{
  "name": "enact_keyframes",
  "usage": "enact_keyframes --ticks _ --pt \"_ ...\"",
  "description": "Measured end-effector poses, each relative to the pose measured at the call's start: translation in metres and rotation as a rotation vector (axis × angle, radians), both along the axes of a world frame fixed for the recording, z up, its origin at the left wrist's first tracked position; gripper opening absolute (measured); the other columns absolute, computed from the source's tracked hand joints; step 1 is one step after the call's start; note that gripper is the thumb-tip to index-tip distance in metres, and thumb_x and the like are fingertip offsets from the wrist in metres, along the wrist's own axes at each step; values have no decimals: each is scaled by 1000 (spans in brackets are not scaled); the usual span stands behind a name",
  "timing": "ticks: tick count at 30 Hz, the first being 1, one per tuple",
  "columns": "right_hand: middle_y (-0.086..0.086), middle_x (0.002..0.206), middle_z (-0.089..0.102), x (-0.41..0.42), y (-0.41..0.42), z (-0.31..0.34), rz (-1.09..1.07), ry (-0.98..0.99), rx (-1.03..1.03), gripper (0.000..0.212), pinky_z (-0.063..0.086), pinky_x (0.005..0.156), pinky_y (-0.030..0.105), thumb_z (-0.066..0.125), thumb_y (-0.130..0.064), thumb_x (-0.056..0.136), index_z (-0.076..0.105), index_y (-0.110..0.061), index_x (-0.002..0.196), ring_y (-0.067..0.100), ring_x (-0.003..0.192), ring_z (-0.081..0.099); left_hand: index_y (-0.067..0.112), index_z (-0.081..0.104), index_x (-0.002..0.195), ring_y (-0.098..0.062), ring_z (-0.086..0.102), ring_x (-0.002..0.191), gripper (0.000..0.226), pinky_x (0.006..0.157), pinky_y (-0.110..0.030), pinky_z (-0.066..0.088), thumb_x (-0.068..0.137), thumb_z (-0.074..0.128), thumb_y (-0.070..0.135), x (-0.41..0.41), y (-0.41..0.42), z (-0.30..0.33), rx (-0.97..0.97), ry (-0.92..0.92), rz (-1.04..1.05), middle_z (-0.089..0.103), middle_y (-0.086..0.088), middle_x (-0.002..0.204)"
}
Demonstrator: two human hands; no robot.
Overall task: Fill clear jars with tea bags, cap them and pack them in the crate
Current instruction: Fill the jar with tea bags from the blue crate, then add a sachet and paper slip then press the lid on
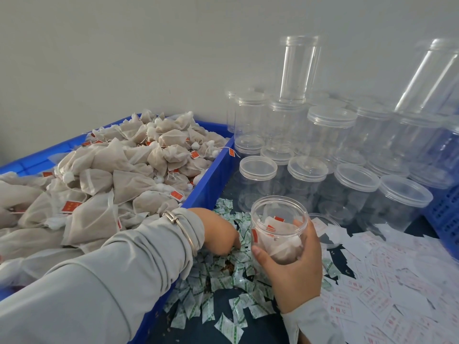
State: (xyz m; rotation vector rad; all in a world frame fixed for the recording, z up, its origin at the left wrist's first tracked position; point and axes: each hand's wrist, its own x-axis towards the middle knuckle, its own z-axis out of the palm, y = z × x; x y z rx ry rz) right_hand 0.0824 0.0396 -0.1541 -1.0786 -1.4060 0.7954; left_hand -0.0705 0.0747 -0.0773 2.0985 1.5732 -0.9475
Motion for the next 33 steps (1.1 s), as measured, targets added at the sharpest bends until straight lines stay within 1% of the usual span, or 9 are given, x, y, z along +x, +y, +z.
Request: enact_keyframes --ticks 11,17,20,23,25,27,28,31,33 --pt "2 129 50 2 1 0 24 21 -3 104 44 101 47 92 -16 51 39 -16 139 19 123 48 23 24 150 -26 32 138 59 108 -38 32 96 37 3 3 1 -3 24 8 -9 20 -2 157" --pt "3 130 50 1 1 0 24 16 1 103 43 102 46 92 -15 51 39 -15 139 19 123 47 9 40 140 -28 45 128 44 105 -42 39 97 41 8 -2 3 -9 45 61 -43 36 -10 148" --pt "3 128 51 2 2 -1 18 4 0 101 44 100 47 92 -16 51 40 -15 138 21 122 49 7 41 140 -27 44 128 44 106 -41 39 96 43 9 -5 3 -7 127 3 -2 39 -11 146" --pt "2 127 52 2 4 -3 17 8 -6 101 44 100 48 92 -18 51 40 -17 137 21 121 50 11 51 133 -25 53 118 39 99 -35 44 95 43 6 -10 3 8 345 -292 144 48 -8 136" --pt "2 126 53 3 5 -4 14 13 -5 100 45 99 47 92 -19 50 41 -19 136 20 120 51 17 60 123 -13 57 105 32 87 -24 45 96 44 11 -14 1 21 580 -513 253 57 -1 123" --pt "1 127 53 3 6 -6 16 18 -8 100 46 98 48 92 -21 50 41 -20 136 21 121 51 28 66 101 5 58 79 20 72 -17 43 95 50 18 -16 1 29 755 -771 377 66 7 104" --pt "1 128 52 2 6 -6 18 17 -11 101 46 98 48 92 -22 50 40 -21 137 21 121 50 34 64 89 5 57 71 17 69 -19 45 94 54 20 -16 -1 32 803 -893 424 68 10 94" --pt "-2 130 50 0 5 -8 13 10 -10 106 45 100 47 92 -28 47 38 -23 139 19 123 48 35 58 83 -15 66 84 20 81 -35 54 90 61 17 -11 -3 37 772 -1192 499 68 6 85" --pt "-5 130 48 -2 4 -8 9 -11 -7 107 44 101 45 86 -39 44 38 -23 139 17 124 47 35 55 89 -13 67 83 22 80 -29 54 86 66 16 -6 -7 38 697 -1280 459 67 9 83"
